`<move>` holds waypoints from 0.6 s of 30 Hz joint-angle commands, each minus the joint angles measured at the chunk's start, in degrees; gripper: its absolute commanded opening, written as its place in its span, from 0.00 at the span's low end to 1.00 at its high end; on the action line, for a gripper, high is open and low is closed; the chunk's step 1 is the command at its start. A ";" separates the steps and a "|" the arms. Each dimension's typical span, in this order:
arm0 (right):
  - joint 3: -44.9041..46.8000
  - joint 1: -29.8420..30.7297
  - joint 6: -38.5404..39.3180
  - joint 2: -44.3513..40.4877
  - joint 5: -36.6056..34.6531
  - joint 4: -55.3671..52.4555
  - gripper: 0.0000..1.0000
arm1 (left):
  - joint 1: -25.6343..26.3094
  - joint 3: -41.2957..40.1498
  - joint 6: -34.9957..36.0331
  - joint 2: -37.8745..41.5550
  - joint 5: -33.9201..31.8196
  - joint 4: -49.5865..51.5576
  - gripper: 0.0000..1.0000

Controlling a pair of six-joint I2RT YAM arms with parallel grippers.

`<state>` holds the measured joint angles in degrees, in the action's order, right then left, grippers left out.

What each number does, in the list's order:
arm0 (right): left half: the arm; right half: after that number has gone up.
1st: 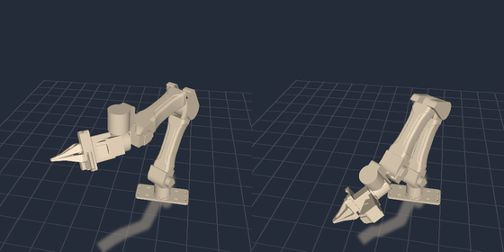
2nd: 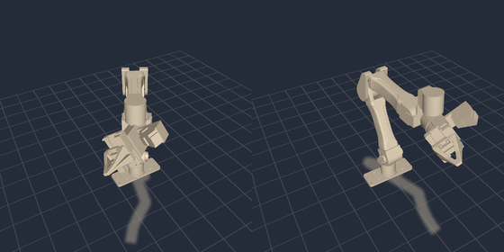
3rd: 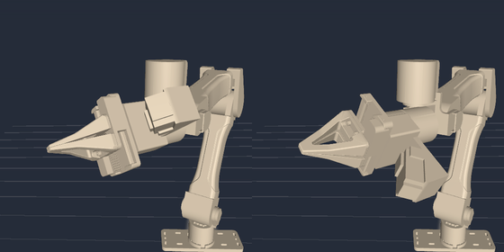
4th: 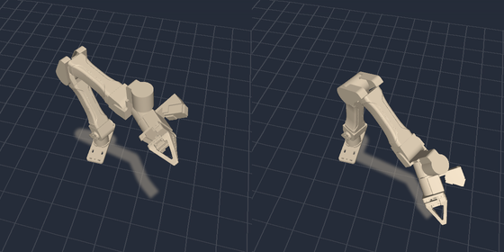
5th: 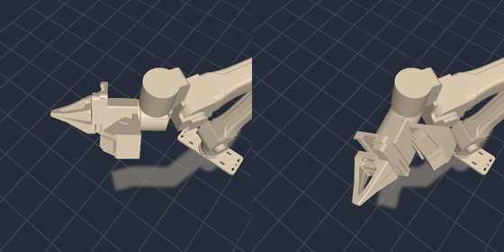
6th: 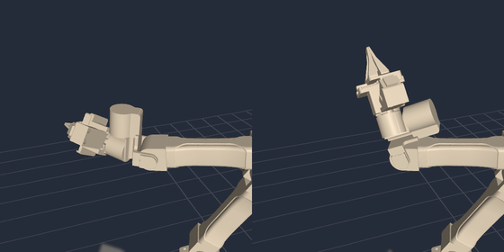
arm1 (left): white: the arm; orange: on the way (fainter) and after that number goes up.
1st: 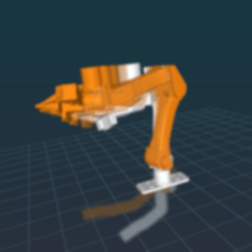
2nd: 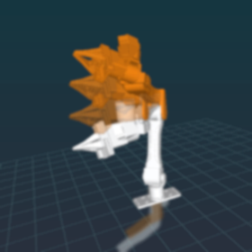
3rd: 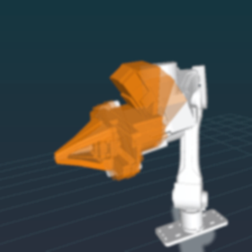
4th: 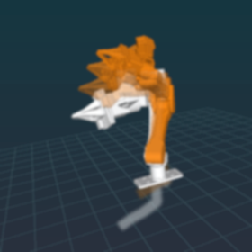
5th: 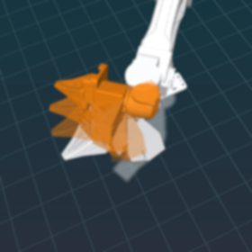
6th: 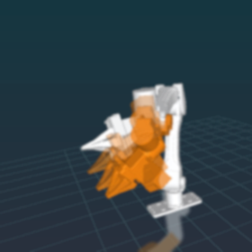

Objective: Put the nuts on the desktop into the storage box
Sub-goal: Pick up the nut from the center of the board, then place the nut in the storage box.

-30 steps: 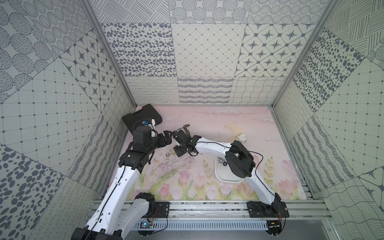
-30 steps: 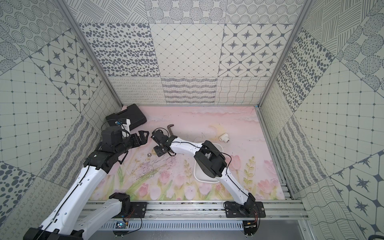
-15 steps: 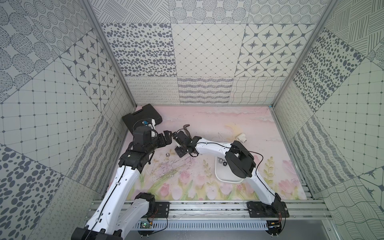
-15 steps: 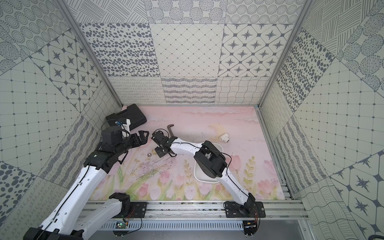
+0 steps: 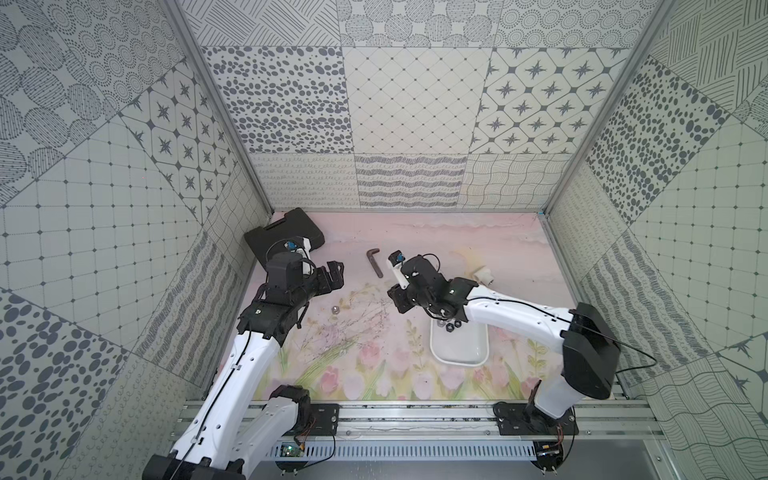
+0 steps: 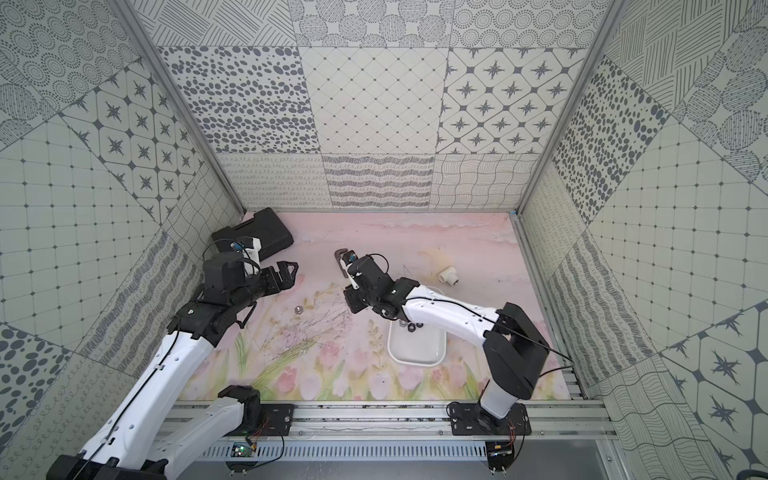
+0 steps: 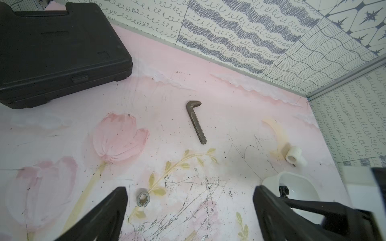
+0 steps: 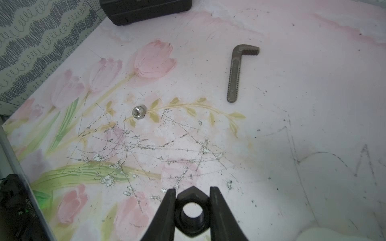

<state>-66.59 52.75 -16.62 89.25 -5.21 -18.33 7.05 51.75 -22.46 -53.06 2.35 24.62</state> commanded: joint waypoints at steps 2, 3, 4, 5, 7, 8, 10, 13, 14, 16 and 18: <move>7.71 -2.05 -2.50 -9.62 -3.19 -3.50 0.20 | 0.01 -0.09 0.14 -0.03 -0.33 -1.42 0.99; 9.39 -2.74 -2.99 -11.98 -3.30 -5.14 0.20 | -0.02 -0.07 0.18 -0.03 -0.25 -1.42 0.99; 10.83 -3.16 -3.43 -14.11 -3.40 -6.55 0.20 | 0.11 -0.11 0.13 -0.11 -0.18 -1.42 0.99; 12.20 -3.88 -4.00 -15.92 -3.76 -8.46 0.20 | -0.02 -0.09 0.13 -0.15 -0.15 -1.42 0.99; 14.60 -4.66 -5.19 -18.93 -4.81 -11.67 0.20 | 0.06 -0.01 0.13 -0.09 -0.16 -1.33 0.99; 16.03 -4.92 -5.70 -20.30 -5.10 -12.88 0.20 | -0.02 -0.07 0.16 -0.07 -0.17 -1.24 0.99; 18.38 -5.61 -7.00 -21.99 -4.98 -14.58 0.20 | 0.04 -0.10 0.06 -0.02 -0.20 -1.33 0.99; 21.04 -5.82 -8.69 -22.16 -4.81 -16.23 0.20 | -0.01 -0.08 0.05 -0.18 -0.08 -1.25 0.99; 21.75 -5.82 -9.31 -21.62 -4.87 -16.47 0.20 | -0.02 -0.07 0.05 -0.20 -0.04 -1.24 0.99; 22.55 -5.81 -10.04 -20.20 -4.72 -16.48 0.20 | -0.01 -0.07 0.05 -0.20 0.01 -1.27 0.99; 22.56 -5.82 -10.53 -17.97 -4.80 -16.40 0.20 | 0.03 -0.14 0.05 -0.25 -0.06 -1.24 0.99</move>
<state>-44.16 47.11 -24.88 69.34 -9.34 -34.98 7.05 51.75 -22.46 -53.10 2.35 24.62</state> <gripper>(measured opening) 0.275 0.990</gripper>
